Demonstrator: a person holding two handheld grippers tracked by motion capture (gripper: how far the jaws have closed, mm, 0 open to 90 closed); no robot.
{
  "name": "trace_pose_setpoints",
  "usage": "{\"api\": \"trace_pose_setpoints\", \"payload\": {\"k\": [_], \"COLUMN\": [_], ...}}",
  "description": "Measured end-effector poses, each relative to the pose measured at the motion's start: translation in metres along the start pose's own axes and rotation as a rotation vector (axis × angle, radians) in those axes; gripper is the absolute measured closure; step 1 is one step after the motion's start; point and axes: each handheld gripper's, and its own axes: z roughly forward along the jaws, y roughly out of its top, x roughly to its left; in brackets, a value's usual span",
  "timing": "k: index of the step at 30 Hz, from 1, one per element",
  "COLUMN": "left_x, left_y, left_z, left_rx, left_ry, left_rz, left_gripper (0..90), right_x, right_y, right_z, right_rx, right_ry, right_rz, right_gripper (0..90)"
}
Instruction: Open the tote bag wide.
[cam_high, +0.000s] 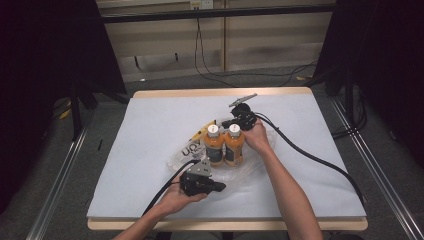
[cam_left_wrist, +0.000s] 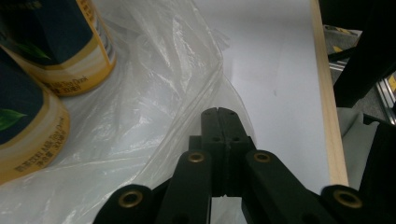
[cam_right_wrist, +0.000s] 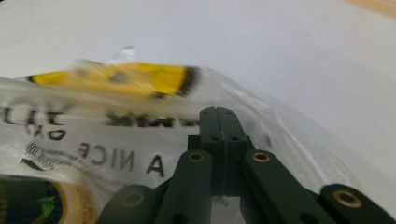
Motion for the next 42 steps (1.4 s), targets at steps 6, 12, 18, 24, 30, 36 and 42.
{"api": "trace_pose_setpoints", "payload": {"k": [6,12,18,24,30,36,42], "left_x": [0.002,0.004,0.01,0.015,0.017,0.02,0.021], "left_y": [0.002,0.003,0.003,0.003,0.007,0.003,-0.007], "left_z": [-0.011,-0.019,-0.029,-0.04,-0.055,-0.072,-0.09], "left_rx": [-0.06,-0.112,-0.136,-0.164,-0.196,-0.217,-0.207], "left_ry": [0.021,0.075,0.123,0.145,0.176,0.251,0.321], "left_rz": [-0.017,-0.018,-0.031,-0.054,-0.056,-0.069,-0.097], "left_gripper": [90.0,90.0,90.0,83.2,70.6,56.2,34.8], "right_x": [0.003,0.003,0.009,0.013,0.018,0.028,0.037], "right_y": [-0.002,-0.008,-0.023,-0.042,-0.06,-0.073,-0.087], "right_z": [-0.022,-0.045,-0.065,-0.089,-0.116,-0.141,-0.161], "right_rx": [-0.041,-0.067,-0.093,-0.13,-0.171,-0.213,-0.229], "right_ry": [-0.029,-0.046,-0.068,-0.066,-0.065,-0.069,-0.083], "right_rz": [-0.034,-0.012,-0.024,-0.012,-0.016,-0.008,0.008], "right_gripper": [90.0,90.0,90.0,80.1,59.2,36.0,21.3]}}
